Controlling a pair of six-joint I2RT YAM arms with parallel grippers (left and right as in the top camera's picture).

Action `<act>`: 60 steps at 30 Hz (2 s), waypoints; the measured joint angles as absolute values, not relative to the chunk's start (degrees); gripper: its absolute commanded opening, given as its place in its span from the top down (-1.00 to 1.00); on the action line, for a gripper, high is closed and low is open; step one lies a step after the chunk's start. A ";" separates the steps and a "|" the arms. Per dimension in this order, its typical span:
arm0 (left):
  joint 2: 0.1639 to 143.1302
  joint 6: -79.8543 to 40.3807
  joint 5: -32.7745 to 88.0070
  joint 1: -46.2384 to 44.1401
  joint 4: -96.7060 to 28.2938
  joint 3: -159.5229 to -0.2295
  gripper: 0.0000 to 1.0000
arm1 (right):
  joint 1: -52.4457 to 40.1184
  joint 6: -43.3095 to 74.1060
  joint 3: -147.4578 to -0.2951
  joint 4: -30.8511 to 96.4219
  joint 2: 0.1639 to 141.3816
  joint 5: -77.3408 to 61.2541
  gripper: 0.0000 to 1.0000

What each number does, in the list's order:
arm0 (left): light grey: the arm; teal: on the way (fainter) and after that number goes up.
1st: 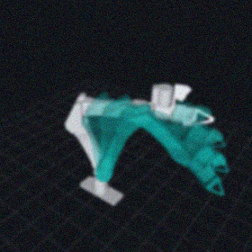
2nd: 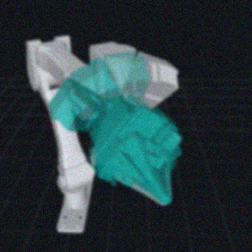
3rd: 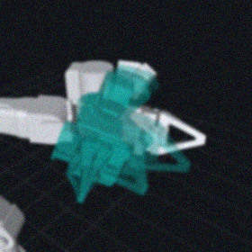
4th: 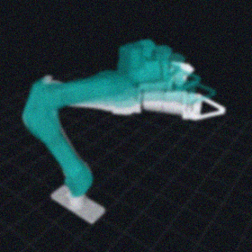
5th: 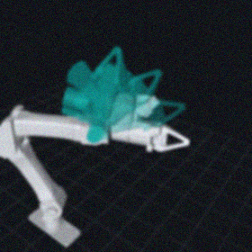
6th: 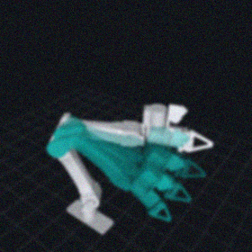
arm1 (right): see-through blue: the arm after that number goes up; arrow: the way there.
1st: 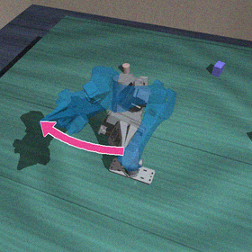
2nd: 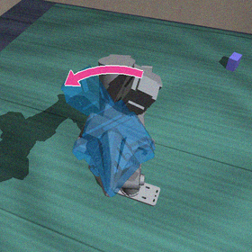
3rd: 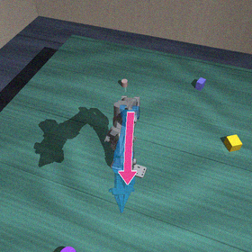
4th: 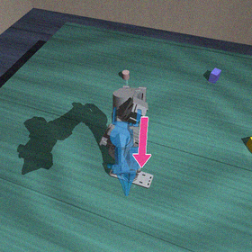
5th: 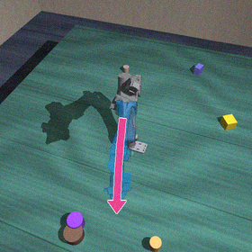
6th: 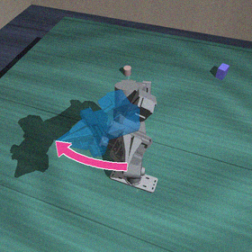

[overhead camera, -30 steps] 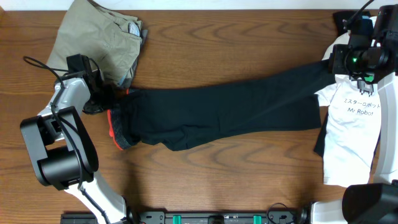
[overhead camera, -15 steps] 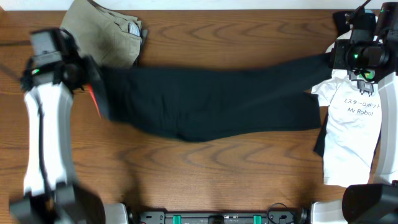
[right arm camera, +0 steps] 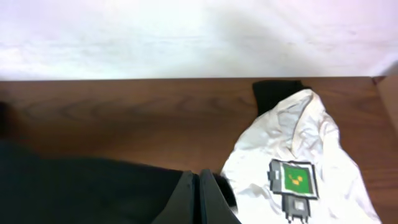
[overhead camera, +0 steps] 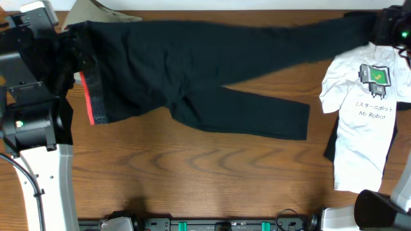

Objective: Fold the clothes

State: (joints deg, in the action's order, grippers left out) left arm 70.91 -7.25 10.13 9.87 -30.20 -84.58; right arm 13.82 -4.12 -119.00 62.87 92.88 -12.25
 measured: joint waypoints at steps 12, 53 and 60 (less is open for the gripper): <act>72.86 -7.75 8.95 3.38 -20.03 -89.25 0.87 | 16.01 -6.48 -124.57 65.73 93.69 -13.13 0.98; 88.92 -4.19 7.25 -5.69 -47.55 -117.40 0.88 | 17.93 -8.05 -127.35 70.50 97.27 -23.62 0.98; 75.18 -2.87 4.91 -5.69 -56.27 -117.47 0.88 | 20.43 -8.25 -127.52 76.16 84.07 -23.75 0.98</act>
